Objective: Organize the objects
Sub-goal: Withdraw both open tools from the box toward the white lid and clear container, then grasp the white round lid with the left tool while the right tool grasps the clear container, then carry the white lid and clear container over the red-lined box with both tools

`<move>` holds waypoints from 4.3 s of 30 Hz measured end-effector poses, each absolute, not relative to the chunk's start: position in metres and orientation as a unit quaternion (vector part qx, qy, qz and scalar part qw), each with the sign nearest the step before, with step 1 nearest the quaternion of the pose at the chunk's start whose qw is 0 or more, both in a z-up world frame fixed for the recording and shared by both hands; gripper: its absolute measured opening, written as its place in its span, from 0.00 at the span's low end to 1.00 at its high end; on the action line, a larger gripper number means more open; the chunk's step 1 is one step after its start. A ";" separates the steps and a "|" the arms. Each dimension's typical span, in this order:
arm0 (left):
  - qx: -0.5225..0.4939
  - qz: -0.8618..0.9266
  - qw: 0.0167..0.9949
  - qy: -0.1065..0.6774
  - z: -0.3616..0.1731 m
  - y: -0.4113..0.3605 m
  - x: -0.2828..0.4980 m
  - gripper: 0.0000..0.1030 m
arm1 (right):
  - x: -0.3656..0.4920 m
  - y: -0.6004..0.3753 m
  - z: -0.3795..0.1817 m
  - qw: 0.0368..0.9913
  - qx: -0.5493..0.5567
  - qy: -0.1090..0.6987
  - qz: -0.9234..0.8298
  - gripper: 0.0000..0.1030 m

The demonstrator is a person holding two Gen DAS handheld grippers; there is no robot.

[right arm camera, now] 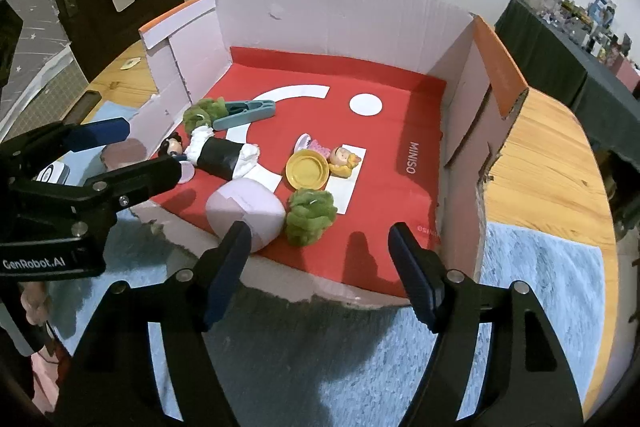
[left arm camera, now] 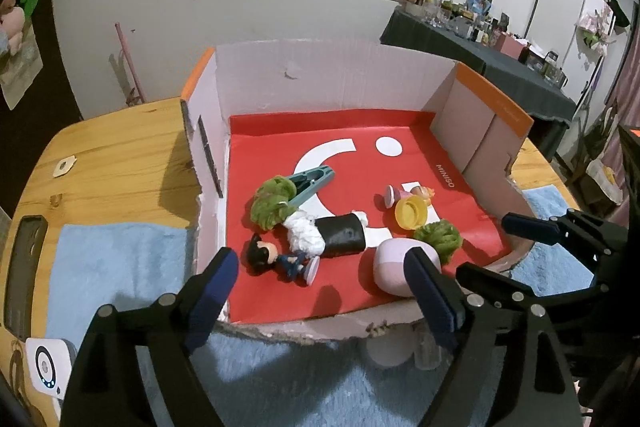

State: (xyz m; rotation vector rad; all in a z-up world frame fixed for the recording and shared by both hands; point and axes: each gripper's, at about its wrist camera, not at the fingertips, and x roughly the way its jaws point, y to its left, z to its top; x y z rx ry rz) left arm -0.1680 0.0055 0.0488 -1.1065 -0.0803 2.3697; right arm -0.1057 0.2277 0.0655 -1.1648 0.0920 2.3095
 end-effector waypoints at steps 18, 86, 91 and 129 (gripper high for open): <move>-0.392 0.884 0.252 -0.035 0.054 -0.013 -0.142 0.96 | -0.080 0.197 0.079 0.274 -0.400 0.023 0.874 0.83; -0.433 0.846 0.310 0.034 -0.003 0.023 -0.115 0.71 | -0.082 0.206 0.023 0.261 -0.441 0.029 0.858 0.57; -0.431 0.846 0.311 0.040 -0.003 0.029 -0.118 0.70 | -0.085 0.208 0.019 0.263 -0.443 0.022 0.857 0.51; -0.407 0.860 0.307 0.007 0.014 0.007 -0.094 0.40 | -0.070 0.173 0.036 0.246 -0.418 0.033 0.874 0.37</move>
